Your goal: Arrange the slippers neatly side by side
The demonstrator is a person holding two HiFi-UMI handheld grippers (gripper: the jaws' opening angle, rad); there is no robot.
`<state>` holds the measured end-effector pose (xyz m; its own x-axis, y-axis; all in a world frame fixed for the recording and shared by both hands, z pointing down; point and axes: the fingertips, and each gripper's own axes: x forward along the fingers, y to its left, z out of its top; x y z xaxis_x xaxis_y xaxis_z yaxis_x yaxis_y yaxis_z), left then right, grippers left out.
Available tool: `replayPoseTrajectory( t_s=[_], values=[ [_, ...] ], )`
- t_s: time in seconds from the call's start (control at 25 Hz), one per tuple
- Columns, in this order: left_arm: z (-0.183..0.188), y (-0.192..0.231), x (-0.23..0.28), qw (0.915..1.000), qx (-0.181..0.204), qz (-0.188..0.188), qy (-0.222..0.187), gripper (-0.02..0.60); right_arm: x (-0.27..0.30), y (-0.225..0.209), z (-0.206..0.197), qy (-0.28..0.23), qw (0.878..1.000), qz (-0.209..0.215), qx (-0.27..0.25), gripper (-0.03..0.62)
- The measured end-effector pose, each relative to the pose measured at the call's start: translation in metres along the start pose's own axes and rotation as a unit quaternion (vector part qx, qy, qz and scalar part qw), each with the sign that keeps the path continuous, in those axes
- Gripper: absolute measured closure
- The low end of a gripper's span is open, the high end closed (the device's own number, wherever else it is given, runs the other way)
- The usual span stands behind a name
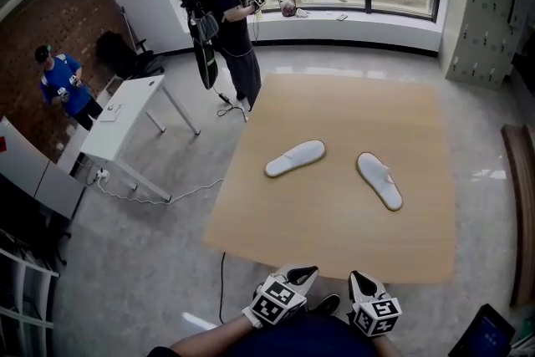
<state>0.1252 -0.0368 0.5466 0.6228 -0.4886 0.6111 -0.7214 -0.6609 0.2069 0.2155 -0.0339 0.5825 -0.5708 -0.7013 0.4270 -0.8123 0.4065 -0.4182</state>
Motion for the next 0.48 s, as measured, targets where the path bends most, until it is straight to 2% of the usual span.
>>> replayPoseTrajectory(
  t_s=[0.2, 0.48],
  values=[
    [0.000, 0.010, 0.019, 0.9999, -0.009, -0.010, 0.009, 0.578, 0.013, -0.002, 0.013, 0.013, 1.000, 0.003, -0.020, 0.583],
    [0.034, 0.032, 0.046, 0.9988, -0.001, -0.048, -0.009, 0.578, 0.020, -0.038, 0.045, -0.004, 0.998, -0.059, -0.010, 0.583]
  ],
)
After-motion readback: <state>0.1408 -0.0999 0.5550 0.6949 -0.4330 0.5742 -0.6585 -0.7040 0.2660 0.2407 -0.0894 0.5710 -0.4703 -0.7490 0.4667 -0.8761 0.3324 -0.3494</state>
